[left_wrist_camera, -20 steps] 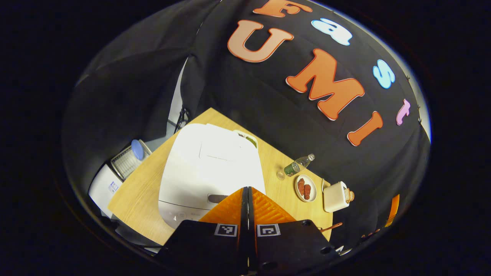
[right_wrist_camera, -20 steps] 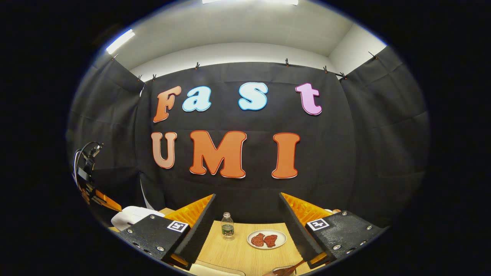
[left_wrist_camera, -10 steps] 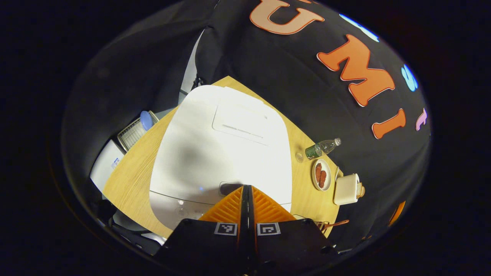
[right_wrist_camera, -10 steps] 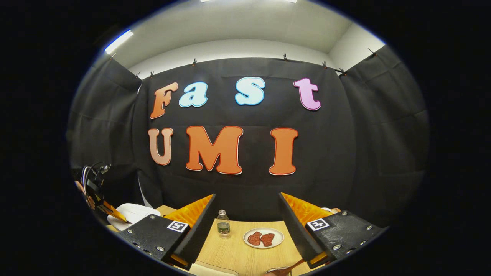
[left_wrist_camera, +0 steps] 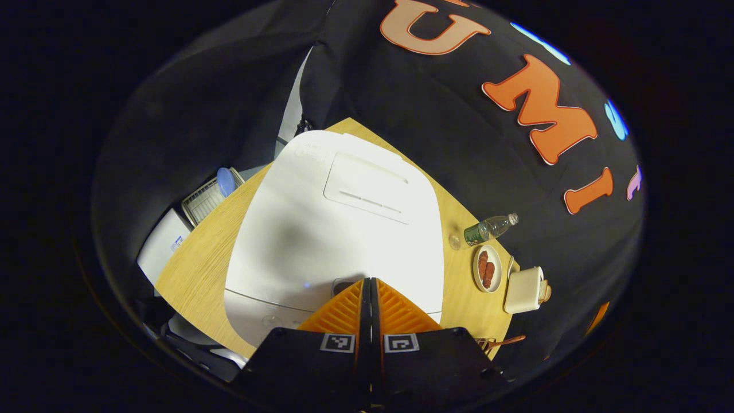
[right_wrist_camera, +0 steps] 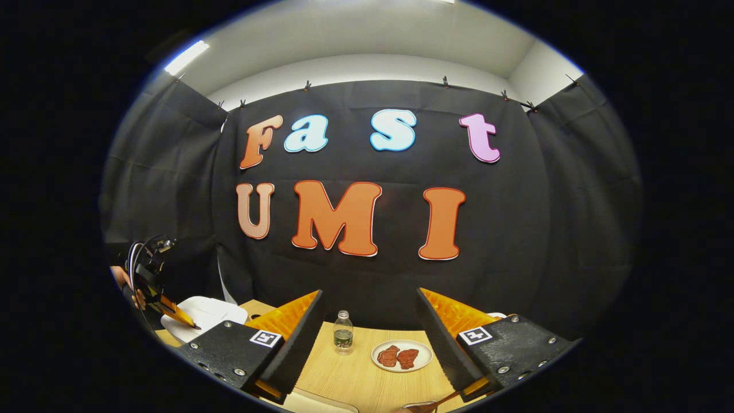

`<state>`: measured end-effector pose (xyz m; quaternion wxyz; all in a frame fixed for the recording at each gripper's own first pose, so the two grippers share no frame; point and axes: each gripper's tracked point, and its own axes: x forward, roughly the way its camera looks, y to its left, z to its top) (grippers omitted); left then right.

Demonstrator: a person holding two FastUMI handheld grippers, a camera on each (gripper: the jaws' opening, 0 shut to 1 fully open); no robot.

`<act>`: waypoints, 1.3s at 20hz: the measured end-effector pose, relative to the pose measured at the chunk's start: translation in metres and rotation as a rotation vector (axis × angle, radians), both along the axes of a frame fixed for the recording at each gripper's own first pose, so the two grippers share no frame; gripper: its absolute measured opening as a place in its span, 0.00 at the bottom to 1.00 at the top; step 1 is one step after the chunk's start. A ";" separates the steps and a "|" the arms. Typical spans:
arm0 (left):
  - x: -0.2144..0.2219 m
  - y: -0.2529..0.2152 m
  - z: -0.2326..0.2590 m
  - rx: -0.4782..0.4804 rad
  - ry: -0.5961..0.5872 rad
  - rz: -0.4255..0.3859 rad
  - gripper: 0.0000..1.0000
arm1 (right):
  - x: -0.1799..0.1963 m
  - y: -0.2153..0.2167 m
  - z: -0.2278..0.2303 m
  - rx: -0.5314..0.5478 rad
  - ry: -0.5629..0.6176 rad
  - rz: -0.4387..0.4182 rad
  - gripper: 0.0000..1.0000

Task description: Close the left gripper, press the button to open the rice cooker; take a wooden spoon from the chopstick holder with the right hand, scoop a spoonful of rice and pour it into the rice cooker, then put the wooden spoon back into the chopstick holder.

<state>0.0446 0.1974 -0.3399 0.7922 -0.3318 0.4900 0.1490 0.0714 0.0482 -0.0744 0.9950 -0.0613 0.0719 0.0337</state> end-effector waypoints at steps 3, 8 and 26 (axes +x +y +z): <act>0.001 0.004 -0.005 0.010 -0.003 0.014 0.05 | 0.000 0.003 -0.005 -0.002 0.013 0.015 0.96; 0.000 0.001 -0.011 0.123 0.028 -0.047 0.05 | 0.002 0.007 -0.003 0.014 0.017 0.028 0.97; 0.024 -0.019 0.181 0.467 -0.564 -0.082 0.05 | -0.025 -0.033 0.003 0.032 0.007 -0.033 0.96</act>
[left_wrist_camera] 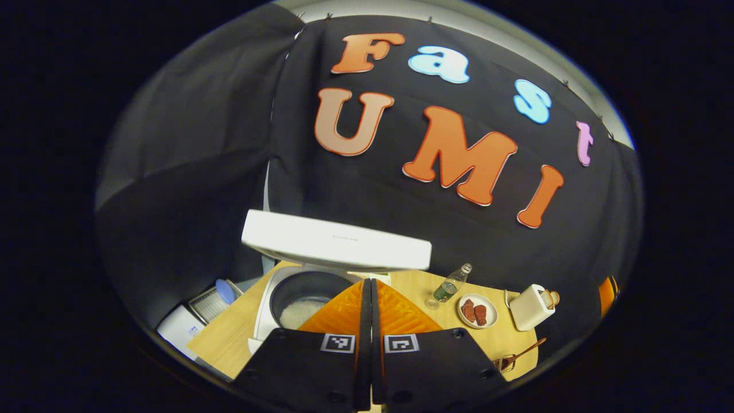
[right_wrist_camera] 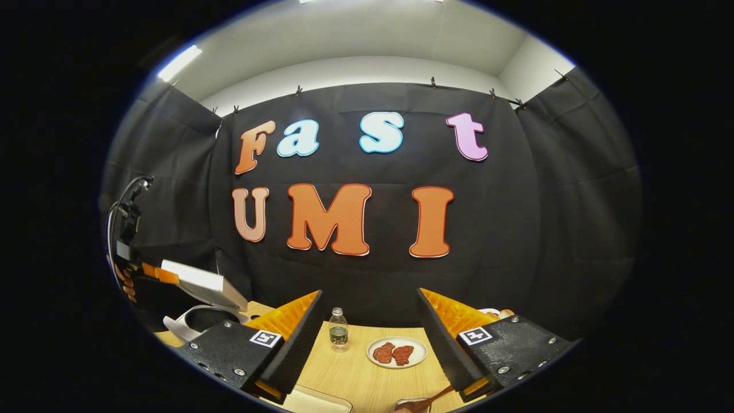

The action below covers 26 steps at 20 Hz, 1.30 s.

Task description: Close the left gripper, press the button to open the rice cooker; take a wooden spoon from the chopstick holder with the right hand, scoop a spoonful of rice and pour it into the rice cooker, then put the wooden spoon back into the chopstick holder.

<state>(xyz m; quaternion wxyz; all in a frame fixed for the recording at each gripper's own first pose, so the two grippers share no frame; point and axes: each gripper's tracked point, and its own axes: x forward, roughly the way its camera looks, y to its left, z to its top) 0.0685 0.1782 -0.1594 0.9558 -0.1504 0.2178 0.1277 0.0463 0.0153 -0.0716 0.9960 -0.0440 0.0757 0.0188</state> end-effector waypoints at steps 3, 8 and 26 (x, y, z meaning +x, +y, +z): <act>-0.007 -0.024 0.029 0.116 -0.077 -0.019 0.05 | -0.003 -0.006 -0.004 0.005 0.009 -0.003 0.96; -0.026 -0.059 0.060 0.230 -0.181 -0.016 0.06 | -0.015 -0.028 -0.013 0.004 0.026 -0.032 0.97; -0.084 -0.174 0.064 0.336 -0.269 -0.053 0.99 | -0.069 -0.146 -0.176 0.114 0.384 -0.189 0.97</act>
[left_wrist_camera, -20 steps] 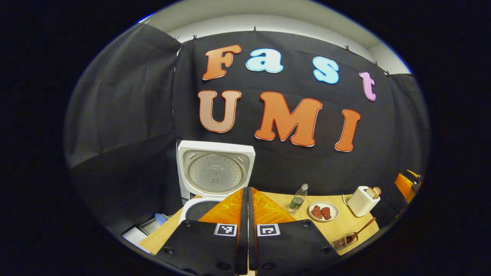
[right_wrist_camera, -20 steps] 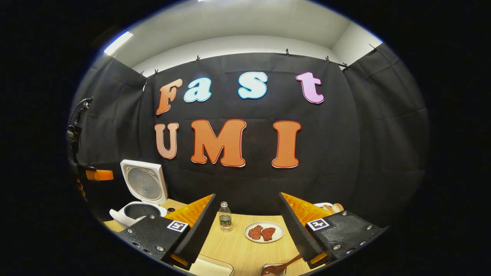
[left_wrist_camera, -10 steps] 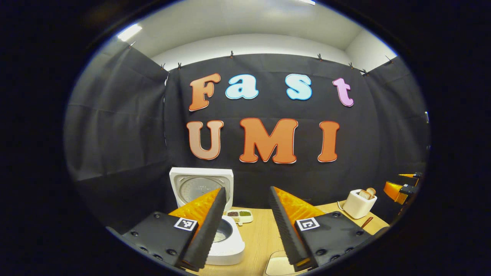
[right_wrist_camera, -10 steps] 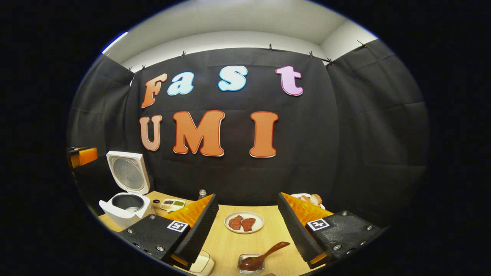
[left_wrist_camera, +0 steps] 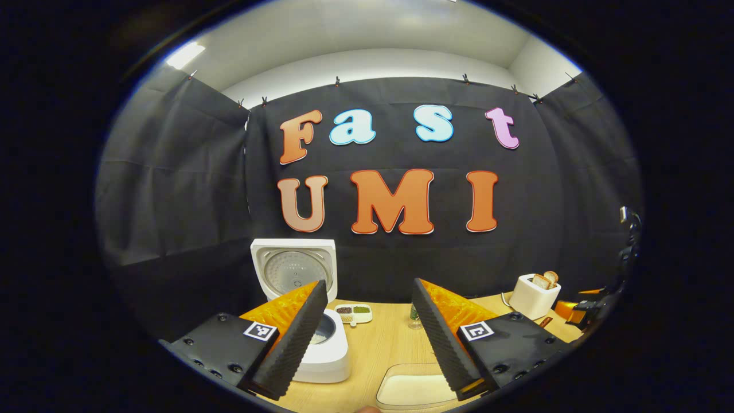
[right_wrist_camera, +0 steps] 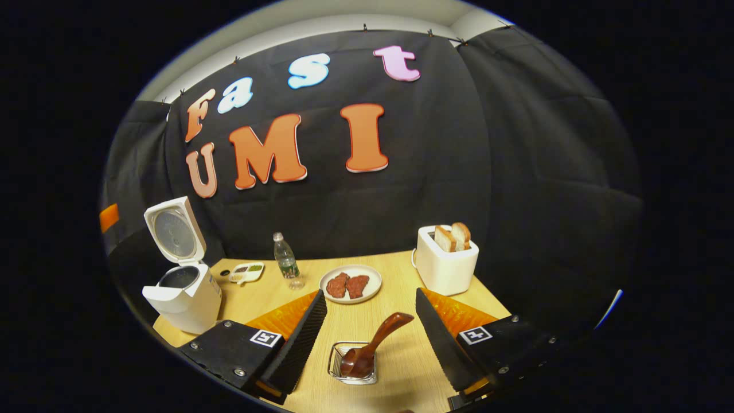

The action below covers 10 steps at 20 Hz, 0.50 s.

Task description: Close the left gripper, press the button to open the rice cooker; take a wooden spoon from the chopstick holder with the right hand, scoop a spoonful of rice and pour it into the rice cooker, then put the wooden spoon back into the chopstick holder.

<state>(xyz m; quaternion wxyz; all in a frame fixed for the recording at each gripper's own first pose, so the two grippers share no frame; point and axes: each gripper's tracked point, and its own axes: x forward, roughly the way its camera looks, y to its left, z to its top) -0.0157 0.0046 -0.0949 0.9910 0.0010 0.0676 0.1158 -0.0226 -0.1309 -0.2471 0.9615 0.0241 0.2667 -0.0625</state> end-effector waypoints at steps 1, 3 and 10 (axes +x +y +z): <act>-0.004 0.000 0.000 0.011 0.002 0.010 0.99 | -0.001 -0.002 -0.014 0.011 0.029 -0.005 0.96; -0.014 0.001 0.002 0.036 0.005 0.035 1.00 | 0.001 -0.009 -0.041 0.032 0.074 -0.023 0.96; -0.041 0.005 -0.004 0.048 0.045 0.108 1.00 | 0.012 -0.005 -0.114 0.107 0.235 -0.047 0.81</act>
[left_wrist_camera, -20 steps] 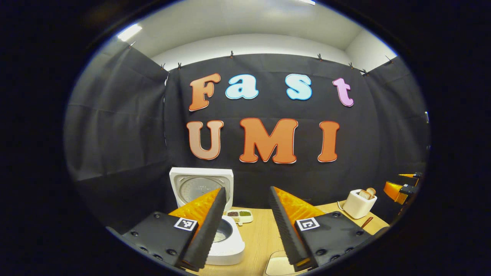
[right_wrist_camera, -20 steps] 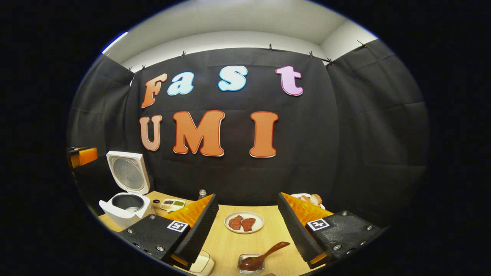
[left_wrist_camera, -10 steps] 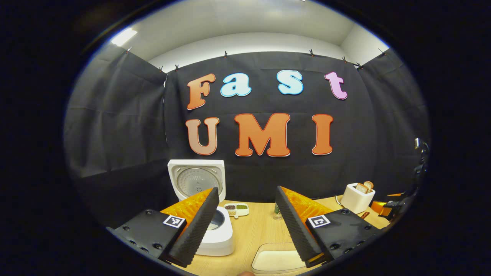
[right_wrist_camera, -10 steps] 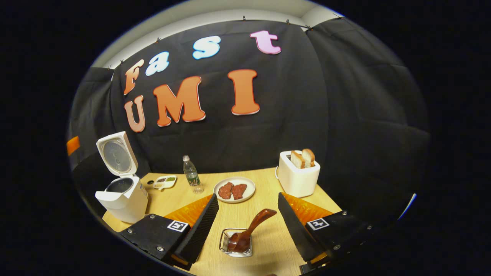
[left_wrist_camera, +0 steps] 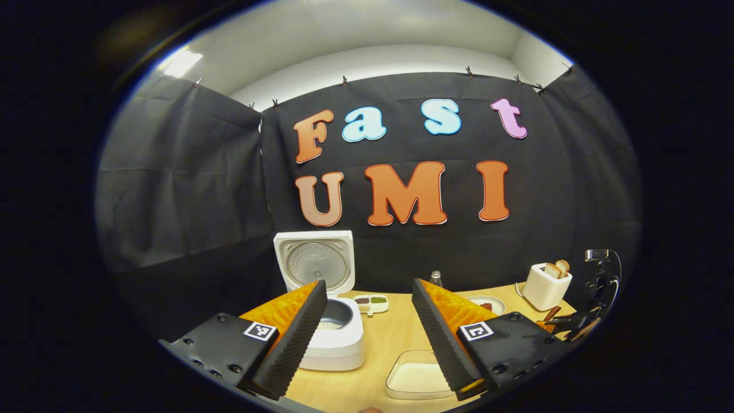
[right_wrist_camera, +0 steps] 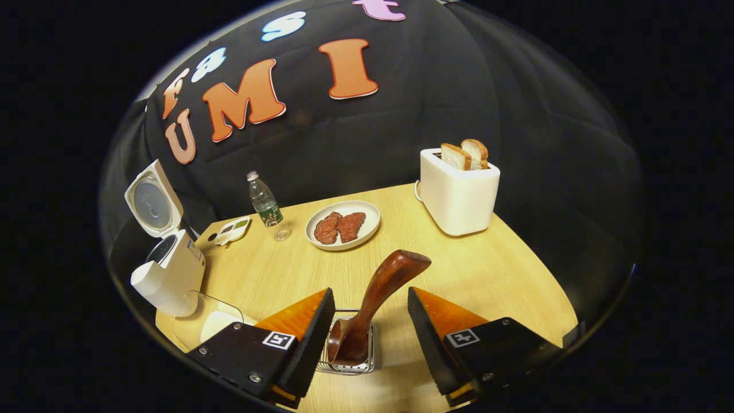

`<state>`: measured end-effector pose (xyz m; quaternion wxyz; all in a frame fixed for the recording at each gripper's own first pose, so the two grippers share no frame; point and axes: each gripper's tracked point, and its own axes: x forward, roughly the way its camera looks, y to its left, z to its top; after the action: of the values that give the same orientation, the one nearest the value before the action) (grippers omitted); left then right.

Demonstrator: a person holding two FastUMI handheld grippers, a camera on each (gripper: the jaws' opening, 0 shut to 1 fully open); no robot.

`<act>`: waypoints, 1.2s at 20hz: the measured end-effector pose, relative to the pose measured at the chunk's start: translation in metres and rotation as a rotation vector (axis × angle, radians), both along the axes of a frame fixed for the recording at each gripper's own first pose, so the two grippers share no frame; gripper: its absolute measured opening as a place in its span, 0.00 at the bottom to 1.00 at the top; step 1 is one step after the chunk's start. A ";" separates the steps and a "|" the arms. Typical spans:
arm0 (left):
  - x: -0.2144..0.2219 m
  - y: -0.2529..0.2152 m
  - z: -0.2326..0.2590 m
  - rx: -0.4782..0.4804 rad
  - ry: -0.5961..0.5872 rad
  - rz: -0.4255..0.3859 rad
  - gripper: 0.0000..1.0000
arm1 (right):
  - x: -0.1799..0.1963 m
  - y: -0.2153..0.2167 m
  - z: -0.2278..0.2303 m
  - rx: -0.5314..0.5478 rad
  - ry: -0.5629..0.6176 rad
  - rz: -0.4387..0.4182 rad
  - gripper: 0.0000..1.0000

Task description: Close the left gripper, press the button to open the rice cooker; take a wooden spoon from the chopstick holder with the right hand, scoop a spoonful of rice and pour it into the rice cooker, then put the wooden spoon back into the chopstick holder.

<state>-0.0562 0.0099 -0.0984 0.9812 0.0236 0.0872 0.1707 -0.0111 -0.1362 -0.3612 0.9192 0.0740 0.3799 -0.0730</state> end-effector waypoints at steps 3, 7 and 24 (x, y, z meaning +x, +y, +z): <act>-0.008 0.002 -0.003 0.001 0.013 0.022 0.99 | 0.007 0.000 -0.017 0.032 0.047 -0.037 0.63; -0.012 0.002 -0.003 -0.004 0.020 0.036 1.00 | 0.008 0.002 -0.031 0.113 0.091 -0.121 0.35; -0.003 0.027 -0.013 -0.044 0.002 -0.002 0.99 | -0.013 0.021 0.040 0.040 -0.065 -0.108 0.12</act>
<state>-0.0591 0.0365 -0.1117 0.9815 0.0023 0.0918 0.1677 -0.0239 -0.1147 -0.3212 0.9240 0.1151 0.3468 -0.1127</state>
